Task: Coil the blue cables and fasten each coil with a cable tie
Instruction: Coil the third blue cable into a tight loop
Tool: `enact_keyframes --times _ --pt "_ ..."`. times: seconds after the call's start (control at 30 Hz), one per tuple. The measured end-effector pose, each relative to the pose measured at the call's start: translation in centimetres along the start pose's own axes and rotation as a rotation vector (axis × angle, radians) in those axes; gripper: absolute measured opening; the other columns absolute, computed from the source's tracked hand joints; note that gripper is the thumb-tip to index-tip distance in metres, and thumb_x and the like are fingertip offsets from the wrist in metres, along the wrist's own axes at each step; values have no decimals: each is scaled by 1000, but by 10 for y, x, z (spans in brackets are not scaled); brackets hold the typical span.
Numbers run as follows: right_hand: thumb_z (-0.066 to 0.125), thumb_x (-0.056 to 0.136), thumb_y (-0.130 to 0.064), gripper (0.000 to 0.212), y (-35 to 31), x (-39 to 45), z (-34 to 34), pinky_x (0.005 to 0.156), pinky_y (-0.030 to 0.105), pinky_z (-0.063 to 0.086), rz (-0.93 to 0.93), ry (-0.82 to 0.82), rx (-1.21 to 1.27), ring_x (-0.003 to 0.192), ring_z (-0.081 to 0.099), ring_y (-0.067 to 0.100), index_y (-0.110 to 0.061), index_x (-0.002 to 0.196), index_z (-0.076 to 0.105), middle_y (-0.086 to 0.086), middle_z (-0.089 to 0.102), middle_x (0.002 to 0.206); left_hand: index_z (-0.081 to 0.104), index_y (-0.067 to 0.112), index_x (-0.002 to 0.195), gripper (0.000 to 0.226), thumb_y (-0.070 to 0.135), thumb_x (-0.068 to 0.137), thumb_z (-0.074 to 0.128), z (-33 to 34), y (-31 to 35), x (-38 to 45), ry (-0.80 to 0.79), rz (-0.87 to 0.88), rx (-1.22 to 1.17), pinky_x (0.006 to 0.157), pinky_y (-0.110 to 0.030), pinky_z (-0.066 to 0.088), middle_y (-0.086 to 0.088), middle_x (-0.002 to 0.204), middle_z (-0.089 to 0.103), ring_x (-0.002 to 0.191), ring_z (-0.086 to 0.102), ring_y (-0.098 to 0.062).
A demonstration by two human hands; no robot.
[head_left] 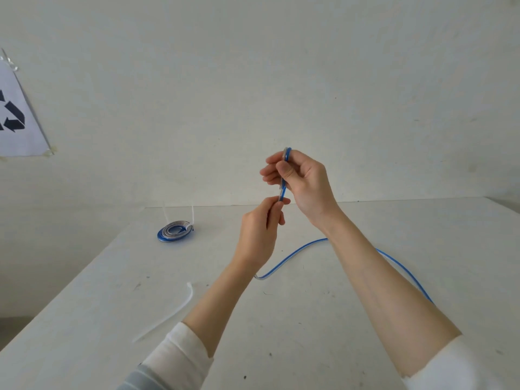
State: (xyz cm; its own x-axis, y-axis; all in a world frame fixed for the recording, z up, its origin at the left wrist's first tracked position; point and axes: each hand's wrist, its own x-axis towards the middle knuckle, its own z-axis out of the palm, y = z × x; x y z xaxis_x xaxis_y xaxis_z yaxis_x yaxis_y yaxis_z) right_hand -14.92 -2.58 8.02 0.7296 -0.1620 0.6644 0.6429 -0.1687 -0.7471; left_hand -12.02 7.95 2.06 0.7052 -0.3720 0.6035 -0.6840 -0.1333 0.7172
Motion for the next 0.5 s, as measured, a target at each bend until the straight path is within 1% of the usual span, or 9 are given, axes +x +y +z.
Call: enact_keyframes --times 0.07,0.17,0.27,0.3,0.33,0.4,0.43,0.47,0.5 --pt "46 93 -7 21 -1 0 -1 76 31 57 -9 -45 -39 78 68 16 -18 90 64 -5 73 78 62 16 103 24 17 98 39 -2 -1 1 -12 -3 10 46 -9 31 12 61 49 46 40 -1" --pt "46 93 -2 22 -3 2 -3 74 26 55 -10 -95 -75 77 68 14 -14 89 63 -5 71 77 62 22 97 23 19 98 39 -6 0 2 -26 -17 5 43 -9 29 12 60 50 43 38 -3" --pt "45 92 2 23 -2 2 -3 66 13 50 -42 -140 -228 77 67 5 -13 86 62 -5 68 82 55 33 79 27 19 96 40 -8 3 3 -53 -39 3 39 -9 26 15 54 51 39 36 -4" --pt "44 91 4 27 0 1 -3 66 13 50 -74 -158 -307 78 67 2 -15 83 60 -8 67 84 52 35 72 30 18 94 41 -9 5 4 -63 -47 9 38 -9 25 16 52 52 38 36 -4" --pt "41 90 8 30 3 -1 -3 68 14 52 -117 -173 -391 81 66 -1 -16 80 57 -9 66 87 50 36 68 32 18 93 42 -11 5 4 -76 -49 24 38 -9 25 20 51 55 37 36 -4" --pt "40 84 12 30 11 -6 -5 71 19 55 -249 -199 -577 84 64 -5 -11 82 58 -5 67 91 53 34 70 27 18 90 47 -14 5 6 -131 -66 53 41 -10 31 23 54 59 41 41 -2" --pt "43 81 14 27 15 -8 -7 68 24 57 -350 -207 -701 82 64 -4 -6 85 60 1 69 93 56 32 74 21 19 90 49 -16 4 5 -168 -88 59 46 -12 37 21 57 62 45 46 -1" --pt "46 78 15 26 20 -9 -12 62 31 58 -452 -223 -839 80 66 2 -3 88 62 5 70 92 58 29 78 16 19 89 52 -18 2 4 -206 -112 64 52 -13 43 19 59 64 48 50 -1" --pt "49 75 15 26 24 -9 -17 55 34 57 -525 -237 -966 78 69 10 0 90 64 8 71 89 60 25 81 12 19 89 55 -20 -2 1 -243 -137 77 57 -16 47 16 62 65 51 54 -1"
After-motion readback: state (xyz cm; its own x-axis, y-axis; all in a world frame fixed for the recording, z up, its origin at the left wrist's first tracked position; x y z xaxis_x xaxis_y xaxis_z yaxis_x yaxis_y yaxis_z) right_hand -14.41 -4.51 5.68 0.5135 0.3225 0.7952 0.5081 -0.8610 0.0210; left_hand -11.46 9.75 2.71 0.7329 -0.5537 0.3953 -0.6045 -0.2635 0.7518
